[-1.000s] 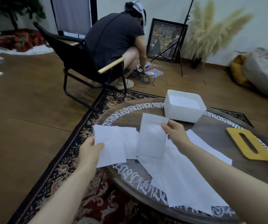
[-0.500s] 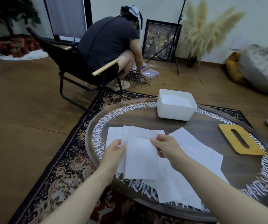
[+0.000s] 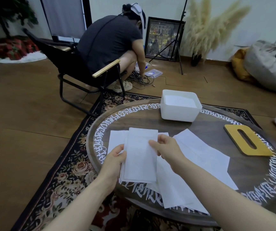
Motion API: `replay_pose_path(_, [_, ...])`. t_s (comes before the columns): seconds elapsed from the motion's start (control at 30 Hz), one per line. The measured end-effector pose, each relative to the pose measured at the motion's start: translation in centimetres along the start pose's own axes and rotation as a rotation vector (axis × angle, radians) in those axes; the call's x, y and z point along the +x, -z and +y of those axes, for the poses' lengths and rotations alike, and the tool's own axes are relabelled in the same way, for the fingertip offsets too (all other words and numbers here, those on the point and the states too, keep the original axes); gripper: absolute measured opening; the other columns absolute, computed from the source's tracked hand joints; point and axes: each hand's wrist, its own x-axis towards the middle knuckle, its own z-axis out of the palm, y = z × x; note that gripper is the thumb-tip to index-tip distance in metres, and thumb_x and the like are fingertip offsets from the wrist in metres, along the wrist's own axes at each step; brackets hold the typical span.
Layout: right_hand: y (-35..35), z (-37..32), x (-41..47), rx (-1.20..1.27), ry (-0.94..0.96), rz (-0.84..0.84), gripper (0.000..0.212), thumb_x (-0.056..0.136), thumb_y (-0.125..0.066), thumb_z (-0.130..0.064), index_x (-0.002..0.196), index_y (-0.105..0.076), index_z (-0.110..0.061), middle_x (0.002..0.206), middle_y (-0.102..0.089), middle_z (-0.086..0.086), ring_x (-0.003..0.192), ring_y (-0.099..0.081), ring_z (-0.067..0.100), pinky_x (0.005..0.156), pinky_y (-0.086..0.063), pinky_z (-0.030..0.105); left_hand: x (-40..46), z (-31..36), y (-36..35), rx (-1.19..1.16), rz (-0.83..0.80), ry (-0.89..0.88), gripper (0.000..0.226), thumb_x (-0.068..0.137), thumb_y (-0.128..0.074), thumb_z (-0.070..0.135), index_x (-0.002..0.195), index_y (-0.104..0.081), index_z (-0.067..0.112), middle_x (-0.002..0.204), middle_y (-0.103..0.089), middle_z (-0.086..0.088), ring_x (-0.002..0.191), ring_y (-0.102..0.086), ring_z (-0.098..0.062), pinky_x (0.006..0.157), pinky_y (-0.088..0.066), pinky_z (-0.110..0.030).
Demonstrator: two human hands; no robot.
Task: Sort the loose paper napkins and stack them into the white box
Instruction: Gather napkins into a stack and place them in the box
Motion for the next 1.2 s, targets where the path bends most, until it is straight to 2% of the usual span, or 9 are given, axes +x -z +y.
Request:
replay_pose_path(0.13, [0.2, -0.2, -0.5, -0.009, -0.060, -0.090, 0.020, 0.090, -0.065, -0.025, 0.107, -0.061, -0.015, 0.084, -0.059, -0.008, 0.065, -0.049, 0.004, 0.046, -0.035, 0.006, -0.1, 0.4, 0.5, -0.070, 0.031, -0.001, 0.021, 0.097, -0.048, 0.008, 0.105, -0.066, 0.014, 0.100, -0.074, -0.009, 0.095, -0.068, -0.028, 0.090, -0.051, -0.047])
replay_pose_path(0.27, [0.1, 0.1, -0.5, -0.069, -0.226, -0.178, 0.043, 0.083, -0.070, -0.043, 0.117, -0.061, -0.017, 0.095, -0.063, -0.002, 0.070, -0.049, 0.013, 0.061, -0.036, 0.022, 0.0, 0.4, 1.3, -0.118, 0.048, 0.008, 0.022, 0.098, -0.046, 0.008, 0.107, -0.065, 0.013, 0.102, -0.073, -0.012, 0.095, -0.068, -0.030, 0.086, -0.052, -0.044])
replay_pose_path(0.4, [-0.3, 0.5, -0.5, -0.063, -0.285, -0.275, 0.030, 0.078, -0.076, -0.036, 0.092, -0.069, -0.010, 0.077, -0.059, -0.001, 0.060, -0.046, 0.011, 0.053, -0.030, 0.021, -0.2, 0.2, 2.0, -0.077, 0.048, -0.001, 0.021, 0.098, -0.046, 0.008, 0.106, -0.065, 0.014, 0.096, -0.075, -0.009, 0.083, -0.071, -0.023, 0.072, -0.056, -0.036])
replay_pose_path(0.47, [-0.7, 0.8, -0.5, -0.101, -0.247, -0.304, 0.023, 0.078, -0.077, -0.029, 0.079, -0.063, -0.011, 0.073, -0.057, -0.001, 0.055, -0.044, 0.010, 0.051, -0.026, 0.020, -0.3, 0.1, 2.1, -0.067, 0.051, 0.004, 0.021, 0.099, -0.044, 0.010, 0.105, -0.064, 0.014, 0.097, -0.074, -0.008, 0.085, -0.071, -0.023, 0.075, -0.056, -0.038])
replay_pose_path(0.63, [-1.9, 1.2, -0.5, -0.141, -0.130, -0.243, 0.015, 0.080, -0.075, -0.016, 0.080, -0.061, -0.010, 0.065, -0.056, -0.003, 0.050, -0.043, 0.008, 0.047, -0.033, 0.015, -0.5, 0.2, 2.2, -0.001, 0.056, 0.014, 0.020, 0.097, -0.052, 0.026, 0.106, -0.064, 0.013, 0.099, -0.074, -0.006, 0.095, -0.070, -0.025, 0.085, -0.054, -0.042])
replay_pose_path(0.8, [-3.3, 1.1, 0.0, -0.142, -0.061, -0.258, 0.011, 0.080, -0.075, -0.012, 0.085, -0.065, -0.009, 0.063, -0.057, -0.002, 0.056, -0.050, 0.010, 0.049, -0.038, 0.015, -0.3, 0.2, 2.9, 0.142, 0.121, -0.018, 0.027, 0.089, -0.061, 0.000, 0.113, -0.061, 0.010, 0.103, -0.071, -0.008, 0.094, -0.068, -0.028, 0.085, -0.055, -0.046])
replay_pose_path(1.0, [-4.4, 0.9, 1.7, -0.196, -0.039, -0.239, 0.010, 0.083, -0.071, -0.007, 0.088, -0.063, -0.010, 0.067, -0.064, 0.003, 0.045, -0.052, -0.002, 0.049, -0.041, 0.010, 0.2, 0.7, 4.9, 0.151, 0.257, -0.069, 0.022, 0.090, -0.059, -0.002, 0.103, -0.063, 0.015, 0.096, -0.069, 0.000, 0.087, -0.067, -0.019, 0.072, -0.056, -0.035])
replay_pose_path(1.1, [-4.9, 1.0, 3.4, -0.257, -0.040, -0.146, 0.010, 0.083, -0.070, -0.009, 0.089, -0.064, -0.013, 0.073, -0.065, 0.001, 0.056, -0.055, 0.003, 0.054, -0.042, 0.015, 0.5, 1.1, 6.3, 0.137, 0.350, -0.063, 0.018, 0.091, -0.058, 0.001, 0.103, -0.062, 0.014, 0.102, -0.068, -0.005, 0.094, -0.065, -0.027, 0.084, -0.054, -0.046])
replay_pose_path(1.2, [-5.4, 1.3, 5.3, -0.326, -0.056, -0.060, 0.021, 0.081, -0.073, -0.015, 0.096, -0.060, -0.016, 0.091, -0.060, 0.002, 0.076, -0.057, 0.015, 0.071, -0.049, 0.027, 0.7, 1.4, 7.3, 0.131, 0.411, -0.060, 0.018, 0.092, -0.057, 0.002, 0.106, -0.062, 0.012, 0.105, -0.067, -0.008, 0.097, -0.063, -0.029, 0.087, -0.053, -0.047])
